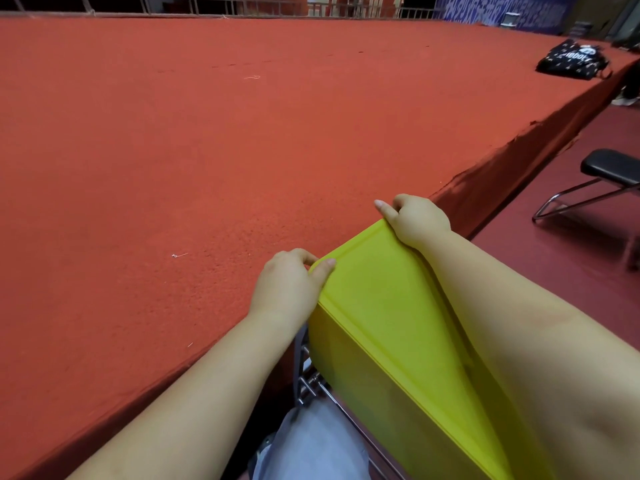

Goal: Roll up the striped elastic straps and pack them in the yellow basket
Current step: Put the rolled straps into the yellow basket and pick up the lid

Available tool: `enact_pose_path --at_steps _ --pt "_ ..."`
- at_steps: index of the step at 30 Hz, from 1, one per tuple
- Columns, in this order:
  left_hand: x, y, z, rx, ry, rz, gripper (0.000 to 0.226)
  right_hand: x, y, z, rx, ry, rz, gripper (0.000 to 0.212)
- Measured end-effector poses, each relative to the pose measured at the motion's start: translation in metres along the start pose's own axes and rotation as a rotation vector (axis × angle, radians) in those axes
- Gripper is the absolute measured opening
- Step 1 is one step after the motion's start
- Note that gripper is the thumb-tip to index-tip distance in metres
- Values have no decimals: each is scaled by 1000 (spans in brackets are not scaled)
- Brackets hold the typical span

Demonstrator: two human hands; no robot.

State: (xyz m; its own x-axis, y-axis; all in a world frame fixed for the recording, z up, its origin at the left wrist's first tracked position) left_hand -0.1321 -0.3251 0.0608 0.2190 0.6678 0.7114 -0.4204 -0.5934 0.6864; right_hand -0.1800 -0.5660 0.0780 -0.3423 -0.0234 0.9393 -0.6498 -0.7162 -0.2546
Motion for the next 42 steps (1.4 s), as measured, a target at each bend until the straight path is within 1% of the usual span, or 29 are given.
enact_pose_path --at_steps 2,4,8,12,18,21,22,23,26,28,29,30,32,34,37,39,42 --pt "-2 1 0 -4 -30 43 36 8 0 -3 -5 61 -47 48" --pt "-2 3 -1 -23 -43 69 35 13 2 -6 -6 80 -106 52" --pt "-4 3 -1 -26 -71 61 34 17 21 -17 -29 4 -117 57" --pt "-6 4 -1 -31 -84 65 34 28 61 -43 -102 -84 -109 51" --pt "-9 5 2 -36 -82 91 36 73 144 -108 -312 -58 -114 37" --pt "-10 4 3 -37 -74 95 37 90 173 -149 -458 0 -29 31" --pt "-11 4 4 -37 -70 92 37 92 178 -164 -508 29 25 32" --pt "-12 4 5 -34 -66 88 38 95 181 -178 -560 68 82 37" --pt "-13 0 7 -26 -62 79 38 97 183 -222 -730 196 296 71" --pt "-13 0 7 -34 -60 88 39 86 185 -251 -860 237 479 83" --pt "-12 1 6 -41 -57 90 39 77 185 -264 -916 251 578 81" --pt "-12 3 5 -48 -58 84 38 68 182 -276 -953 265 672 75" --pt "-14 4 2 -66 -70 42 38 61 174 -292 -964 316 776 56" --pt "-16 4 2 -79 -86 -27 38 64 169 -298 -939 360 765 48" --pt "-18 5 2 -88 -113 -151 36 73 163 -296 -892 414 816 43" --pt "-17 3 -1 -63 -108 -255 34 84 159 -292 -849 448 824 40" --pt "-14 -4 -2 6 -71 -396 33 93 157 -289 -830 457 809 38"
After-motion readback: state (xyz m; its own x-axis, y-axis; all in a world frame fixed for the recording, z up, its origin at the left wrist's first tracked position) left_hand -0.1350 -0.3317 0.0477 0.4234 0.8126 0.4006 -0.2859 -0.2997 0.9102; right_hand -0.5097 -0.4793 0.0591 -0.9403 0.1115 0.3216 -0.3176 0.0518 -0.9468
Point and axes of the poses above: each hand's wrist, its own z-axis towards the middle knuckle, its own x-axis out of the back of the hand, y = z × x, the point moved 10 cm from there along z, towards the middle knuckle, and after that the axes turned 8 degrees about y, right-handed, at the moved point
